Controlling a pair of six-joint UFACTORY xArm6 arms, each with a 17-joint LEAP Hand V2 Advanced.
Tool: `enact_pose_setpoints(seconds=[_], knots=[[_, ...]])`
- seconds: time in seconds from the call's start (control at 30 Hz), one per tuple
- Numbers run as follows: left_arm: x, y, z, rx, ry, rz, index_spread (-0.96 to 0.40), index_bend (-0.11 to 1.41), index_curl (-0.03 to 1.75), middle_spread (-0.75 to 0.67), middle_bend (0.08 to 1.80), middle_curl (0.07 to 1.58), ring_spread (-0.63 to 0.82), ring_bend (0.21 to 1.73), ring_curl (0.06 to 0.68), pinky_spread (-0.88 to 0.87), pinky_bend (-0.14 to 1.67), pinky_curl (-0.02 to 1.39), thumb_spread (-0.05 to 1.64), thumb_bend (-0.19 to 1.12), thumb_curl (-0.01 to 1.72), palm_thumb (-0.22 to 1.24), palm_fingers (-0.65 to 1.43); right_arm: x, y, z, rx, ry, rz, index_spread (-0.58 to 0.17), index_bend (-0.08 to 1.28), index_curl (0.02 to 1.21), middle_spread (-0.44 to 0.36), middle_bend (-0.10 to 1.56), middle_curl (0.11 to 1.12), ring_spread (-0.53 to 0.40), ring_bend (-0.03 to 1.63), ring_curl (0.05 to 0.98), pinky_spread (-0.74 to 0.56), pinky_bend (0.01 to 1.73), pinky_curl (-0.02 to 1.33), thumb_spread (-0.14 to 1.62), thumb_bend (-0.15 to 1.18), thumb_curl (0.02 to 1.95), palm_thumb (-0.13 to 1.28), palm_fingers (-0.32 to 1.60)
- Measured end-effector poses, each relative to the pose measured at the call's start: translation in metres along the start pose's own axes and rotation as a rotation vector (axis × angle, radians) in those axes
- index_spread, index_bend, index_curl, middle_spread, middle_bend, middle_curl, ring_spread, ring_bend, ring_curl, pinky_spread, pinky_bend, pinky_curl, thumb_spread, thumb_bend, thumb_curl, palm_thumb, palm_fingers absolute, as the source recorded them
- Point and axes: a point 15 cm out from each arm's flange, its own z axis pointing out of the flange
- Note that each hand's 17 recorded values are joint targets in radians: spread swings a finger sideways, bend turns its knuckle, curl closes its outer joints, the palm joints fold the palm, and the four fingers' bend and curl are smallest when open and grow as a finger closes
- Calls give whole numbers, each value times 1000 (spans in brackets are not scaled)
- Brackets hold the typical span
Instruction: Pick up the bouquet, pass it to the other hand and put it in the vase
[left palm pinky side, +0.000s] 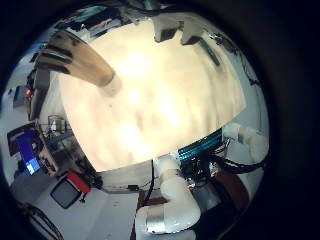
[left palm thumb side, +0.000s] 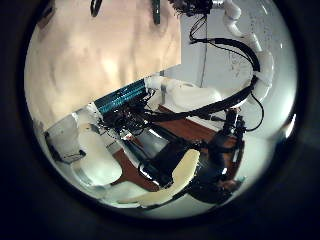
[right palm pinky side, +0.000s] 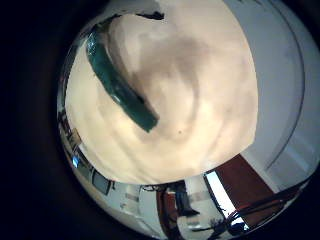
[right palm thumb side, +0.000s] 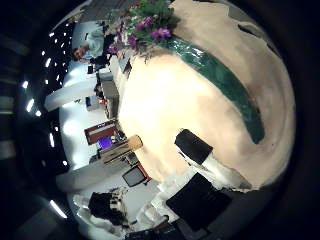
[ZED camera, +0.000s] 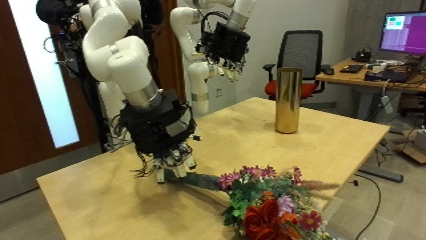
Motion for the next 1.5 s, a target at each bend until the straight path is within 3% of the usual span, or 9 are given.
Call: enact_pose_setpoints(seconds=[0.93,1.5], knots=[[-4,-10,-22,11,-19,-3,130,159,284,473,196,299,589,423,220,602,195,307,913,-30,296,144,-16,41,-9,42,-81,16,76,-34,161,271,188,546,363,82,866,224,310,570,233,1068,-24,407,615,176],[-3,-9,-25,11,-20,-6,130,163,295,467,198,308,591,410,221,602,194,299,919,-30,297,152,-8,30,0,64,-123,64,31,-39,164,304,182,481,352,86,777,203,313,485,225,1047,-19,420,641,230]])
